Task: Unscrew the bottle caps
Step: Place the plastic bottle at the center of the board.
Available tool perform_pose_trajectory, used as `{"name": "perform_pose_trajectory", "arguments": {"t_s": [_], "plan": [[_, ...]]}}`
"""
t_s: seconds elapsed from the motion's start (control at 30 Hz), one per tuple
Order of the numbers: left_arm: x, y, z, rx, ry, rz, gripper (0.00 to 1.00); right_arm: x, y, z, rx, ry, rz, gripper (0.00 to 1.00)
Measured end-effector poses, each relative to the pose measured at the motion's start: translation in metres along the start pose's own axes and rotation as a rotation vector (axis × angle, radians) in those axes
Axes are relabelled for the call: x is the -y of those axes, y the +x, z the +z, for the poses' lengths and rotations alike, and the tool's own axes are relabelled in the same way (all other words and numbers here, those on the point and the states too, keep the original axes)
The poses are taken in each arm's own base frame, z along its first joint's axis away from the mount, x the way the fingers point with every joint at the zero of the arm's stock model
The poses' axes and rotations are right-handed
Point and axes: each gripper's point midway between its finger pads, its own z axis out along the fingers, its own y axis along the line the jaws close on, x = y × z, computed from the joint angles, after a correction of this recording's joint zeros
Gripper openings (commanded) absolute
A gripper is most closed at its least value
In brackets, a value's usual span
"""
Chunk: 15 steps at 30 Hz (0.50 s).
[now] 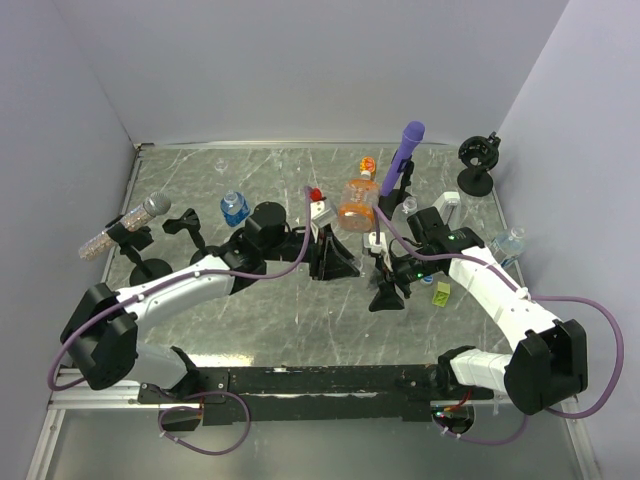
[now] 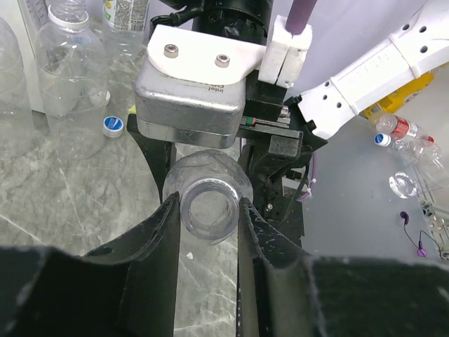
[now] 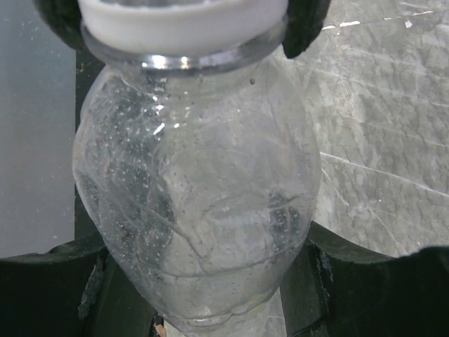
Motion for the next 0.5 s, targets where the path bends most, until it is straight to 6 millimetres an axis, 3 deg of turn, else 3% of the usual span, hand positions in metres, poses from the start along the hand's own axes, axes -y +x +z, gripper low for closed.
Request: {"name": "perform_pose_trajectory", "arguments": {"t_s": [0.13, 0.2, 0.37, 0.5], "plan": [[-0.001, 0.0, 0.0, -0.001, -0.004, -0.006, 0.01, 0.0, 0.0, 0.0, 0.0, 0.001, 0.003, 0.54], [-0.001, 0.0, 0.0, 0.0, -0.009, -0.006, 0.01, 0.0, 0.0, 0.0, 0.001, 0.002, 0.005, 0.99], [-0.006, 0.001, -0.007, -0.01, -0.062, -0.015, 0.01, 0.002, -0.005, -0.002, 0.016, 0.021, 0.009, 0.99], [-0.022, -0.001, -0.029, -0.016, -0.154, -0.046, 0.01, 0.009, -0.01, -0.014, 0.047, 0.084, 0.022, 0.99]]}}
